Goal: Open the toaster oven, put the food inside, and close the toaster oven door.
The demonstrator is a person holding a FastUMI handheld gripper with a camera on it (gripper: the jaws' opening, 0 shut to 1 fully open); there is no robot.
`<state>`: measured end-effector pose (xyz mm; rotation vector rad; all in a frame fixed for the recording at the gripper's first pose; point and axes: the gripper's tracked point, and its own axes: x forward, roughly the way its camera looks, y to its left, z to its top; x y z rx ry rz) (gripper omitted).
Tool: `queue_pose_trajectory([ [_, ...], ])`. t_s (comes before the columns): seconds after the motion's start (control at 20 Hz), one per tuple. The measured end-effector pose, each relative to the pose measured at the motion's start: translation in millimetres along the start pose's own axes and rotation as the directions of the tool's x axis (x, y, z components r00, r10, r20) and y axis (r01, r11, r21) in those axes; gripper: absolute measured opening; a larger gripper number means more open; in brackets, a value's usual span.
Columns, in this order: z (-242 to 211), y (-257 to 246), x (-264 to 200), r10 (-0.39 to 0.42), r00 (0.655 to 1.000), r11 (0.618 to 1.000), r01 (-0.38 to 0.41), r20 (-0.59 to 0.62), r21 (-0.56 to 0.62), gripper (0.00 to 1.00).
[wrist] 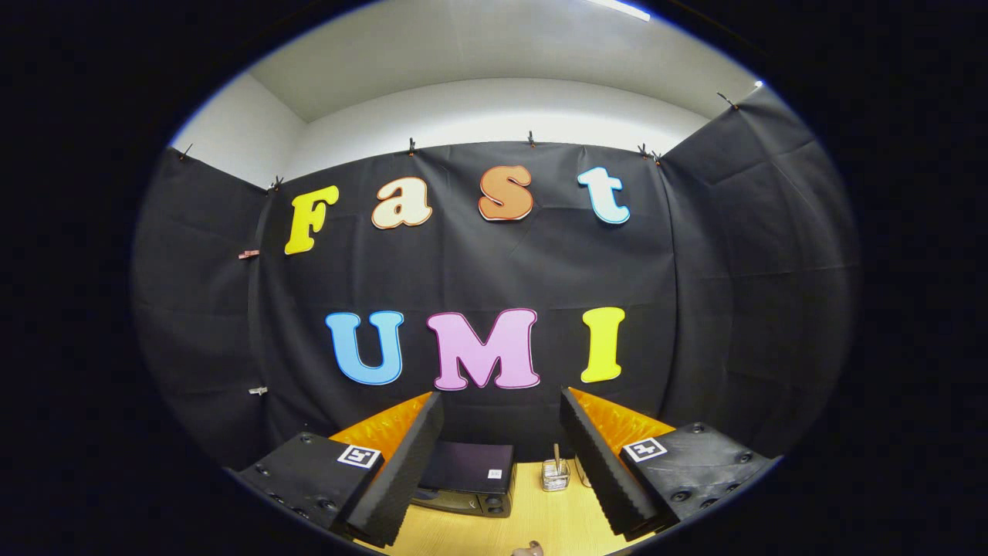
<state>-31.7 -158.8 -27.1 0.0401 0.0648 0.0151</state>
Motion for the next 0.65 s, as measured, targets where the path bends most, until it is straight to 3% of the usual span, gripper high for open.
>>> queue_pose_trajectory([
  [0.65, -3.0, 4.1, 5.0, -0.013, 1.000, 1.000, 0.013, -0.015, 0.002, 0.98],
])
